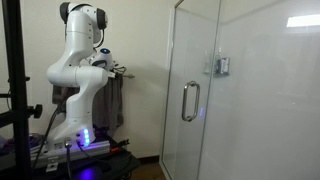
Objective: Unhang the towel from the rail
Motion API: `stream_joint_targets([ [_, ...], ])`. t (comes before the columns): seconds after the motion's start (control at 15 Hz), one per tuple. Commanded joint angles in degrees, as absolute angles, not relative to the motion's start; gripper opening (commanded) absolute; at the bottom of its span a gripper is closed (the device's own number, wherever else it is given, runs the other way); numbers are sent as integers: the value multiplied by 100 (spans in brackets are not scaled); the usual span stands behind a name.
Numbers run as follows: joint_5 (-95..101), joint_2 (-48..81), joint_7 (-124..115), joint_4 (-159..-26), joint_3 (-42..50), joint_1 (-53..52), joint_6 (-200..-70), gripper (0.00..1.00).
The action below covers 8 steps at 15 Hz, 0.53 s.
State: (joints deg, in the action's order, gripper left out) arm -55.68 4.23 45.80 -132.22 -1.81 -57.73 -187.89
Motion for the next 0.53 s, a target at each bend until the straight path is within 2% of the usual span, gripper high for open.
stream_joint_targets([
  [0.0, -4484, 474, 3595, -13342, -611, -5244, -18903, 100],
  [0.27, -2770, 630, 1741, -13450, -819, -4655, -18815, 100],
  [0.33, -2368, 614, 1335, -13488, -887, -4521, -18789, 75],
  [0.4, -2969, 639, 1761, -13418, -675, -4790, -18766, 74],
  [0.47, -2868, 614, 1532, -13435, -704, -4718, -18696, 66],
])
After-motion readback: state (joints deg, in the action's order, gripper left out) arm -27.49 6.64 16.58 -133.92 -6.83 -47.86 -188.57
